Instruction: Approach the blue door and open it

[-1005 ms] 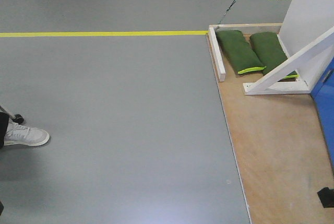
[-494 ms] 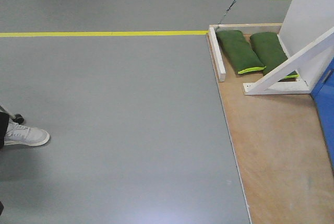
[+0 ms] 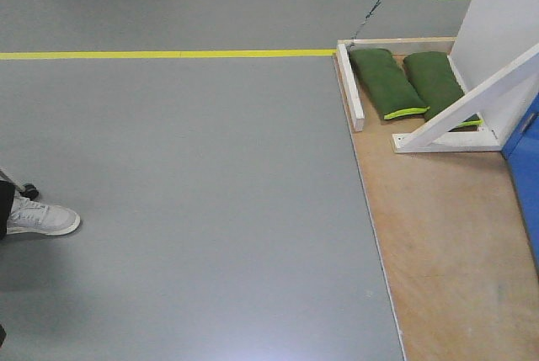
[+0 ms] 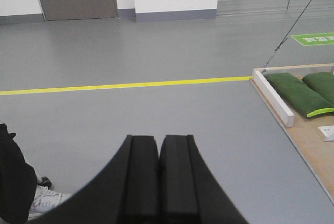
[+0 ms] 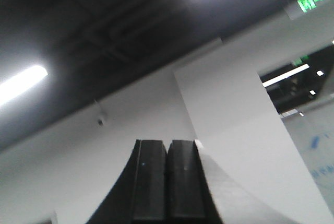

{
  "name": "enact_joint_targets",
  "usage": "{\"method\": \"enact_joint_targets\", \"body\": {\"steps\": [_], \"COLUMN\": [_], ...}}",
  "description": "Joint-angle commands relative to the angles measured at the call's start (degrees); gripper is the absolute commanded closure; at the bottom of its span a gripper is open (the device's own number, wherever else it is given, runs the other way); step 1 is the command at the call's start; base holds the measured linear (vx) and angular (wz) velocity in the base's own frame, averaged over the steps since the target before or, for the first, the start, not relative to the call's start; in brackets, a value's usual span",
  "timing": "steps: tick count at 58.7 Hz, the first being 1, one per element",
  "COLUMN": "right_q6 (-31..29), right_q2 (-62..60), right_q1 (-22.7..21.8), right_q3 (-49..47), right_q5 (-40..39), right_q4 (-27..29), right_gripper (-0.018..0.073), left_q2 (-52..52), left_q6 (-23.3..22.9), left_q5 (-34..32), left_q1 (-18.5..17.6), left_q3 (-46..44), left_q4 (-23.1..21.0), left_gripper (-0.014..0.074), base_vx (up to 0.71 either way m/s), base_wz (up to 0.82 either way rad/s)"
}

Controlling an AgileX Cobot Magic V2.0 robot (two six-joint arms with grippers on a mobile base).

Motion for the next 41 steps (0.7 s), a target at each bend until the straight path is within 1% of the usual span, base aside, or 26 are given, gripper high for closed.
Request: {"method": "enact_joint_targets", "body": {"steps": [1,7,12,19,30,41], "right_q6": [-0.1,-0.1,-0.1,-0.1,-0.1,-0.1], "right_q2": [5.7,9.3,11.3,13.5,17.1,22.2], "right_q1": [0.1,0.0,0.0,0.0,0.0,0.0], "right_q3": [-8.8,-14.0,-15.0,-15.0,-14.8,-14.8], "right_q5": [-7.7,-11.8,-15.5,-18.6,-18.5,-17.8], "right_q4": [6.3,12.8,15.4,15.7,17.2,17.2], "right_gripper": [0.0547,0.0547,0.0547,0.0547,0.0547,0.0547], "left_q2": [-0.7,-0.7,-0.7,-0.7,-0.7,-0.7], "left_q6": [-0.4,-0.4,-0.4,-0.4,-0.4,-0.4], "left_q5": [-4.8,-4.8,-4.8,-4.8,-4.8,-4.8], "left_q1": [-0.4,-0.4,-0.4,-0.4,-0.4,-0.4], "left_q3": [-1.5,-1.5,-1.5,-1.5,-1.5,-1.5], "left_q4": [-0.1,-0.1,-0.1,-0.1,-0.1,-0.1], "left_gripper": [0.0524,0.0524,0.0524,0.0524,0.0524,0.0524], "base_vx": [0.0,0.0,0.0,0.0,0.0,0.0], "base_wz": [0.0,0.0,0.0,0.0,0.0,0.0]}}
